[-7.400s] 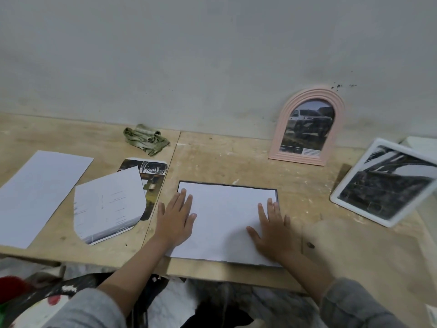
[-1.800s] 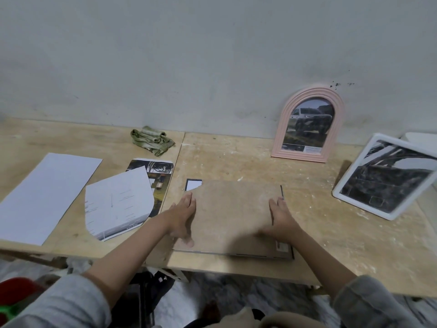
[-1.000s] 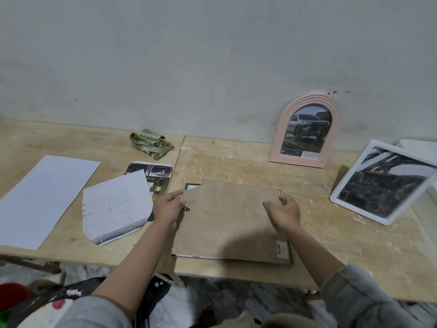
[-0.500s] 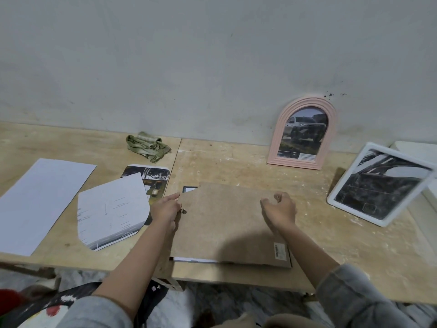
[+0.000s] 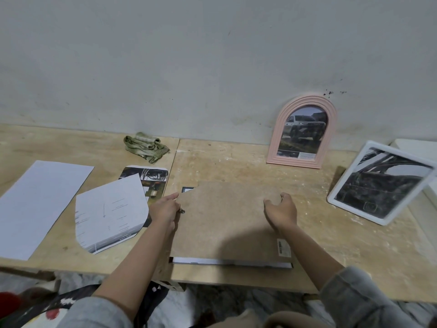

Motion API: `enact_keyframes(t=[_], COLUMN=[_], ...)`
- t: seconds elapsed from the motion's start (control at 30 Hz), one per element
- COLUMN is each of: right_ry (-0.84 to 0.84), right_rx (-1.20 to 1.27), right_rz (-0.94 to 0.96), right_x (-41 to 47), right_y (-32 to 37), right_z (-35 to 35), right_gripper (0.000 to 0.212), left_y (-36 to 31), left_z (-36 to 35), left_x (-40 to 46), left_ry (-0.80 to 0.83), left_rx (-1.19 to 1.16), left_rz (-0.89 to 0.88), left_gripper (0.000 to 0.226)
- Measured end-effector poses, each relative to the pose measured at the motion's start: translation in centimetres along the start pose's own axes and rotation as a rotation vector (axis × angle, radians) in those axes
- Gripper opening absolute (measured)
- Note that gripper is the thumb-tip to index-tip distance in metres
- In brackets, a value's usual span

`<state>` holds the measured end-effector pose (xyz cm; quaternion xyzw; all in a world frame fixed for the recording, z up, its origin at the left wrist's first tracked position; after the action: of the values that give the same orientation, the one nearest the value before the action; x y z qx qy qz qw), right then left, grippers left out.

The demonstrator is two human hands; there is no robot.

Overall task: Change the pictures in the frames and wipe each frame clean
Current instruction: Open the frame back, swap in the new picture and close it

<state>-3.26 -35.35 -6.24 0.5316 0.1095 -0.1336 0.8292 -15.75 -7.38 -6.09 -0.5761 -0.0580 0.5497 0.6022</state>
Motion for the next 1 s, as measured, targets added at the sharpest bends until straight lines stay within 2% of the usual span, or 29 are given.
enact_keyframes(t=[0.07,0.2,0.3,0.5,0.67,0.77,0.83,0.93,1.0], right_ry=[-0.005,-0.002,-0.033,0.025,0.022,0.021,0.037,0.082,0.142], right_rx=[-0.017,-0.159,-0.268,-0.394,-0.459,-0.502,-0.533,-0.588,-0.646], right_rz=[0.007,0.070,0.116,0.080,0.059,0.060,0.077,0.126,0.163], right_x=[-0.1,-0.9,-1.7,-2.2,-1.8,-1.6,-1.5,-1.5,-1.5], right_y=[0.0,-0.6,-1.1,-1.2,-1.1,-1.3,-1.5,-1.9,-2.3], right_z=[0.1,0.1,0.0,-1.2,-1.9,-1.8,-1.8,-1.7,-1.7], right_gripper=[0.066,0.071,0.072,0.074,0.075,0.074,0.073,0.070,0.070], left_y=[0.3,0.8,1.6,2.5,1.8,2.0,2.3,2.1,2.4], left_z=[-0.1,-0.3,-0.9,-0.4,-0.4,-0.7,-0.9,-0.8,-0.7], left_x=[-0.2,-2.5,-3.7,-2.8,-2.3,-2.1,-2.0,-2.1,-1.9], left_ry=[-0.017,-0.083,-0.094,-0.054,0.033,0.104,0.151,0.202,0.283], left_rx=[0.062,0.417,0.553,0.636,0.679,0.740,0.841,0.938,0.997], left_rz=[-0.092,-0.431,-0.591,-0.636,-0.642,-0.645,-0.636,-0.674,-0.708], left_gripper=[0.044,0.036,0.029,0.012,0.020,0.016,0.039,0.052,0.069])
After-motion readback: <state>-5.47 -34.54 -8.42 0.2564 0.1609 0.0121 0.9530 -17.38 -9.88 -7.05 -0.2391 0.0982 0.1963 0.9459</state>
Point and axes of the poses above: each hand's wrist, its own x-axis towards the middle knuckle, its own z-axis out of the back of the hand, y = z × x, the point moved 3 cm from there along x, towards the middle knuckle, and after that the axes turned 15 degrees about x, right-handed, at the moved point
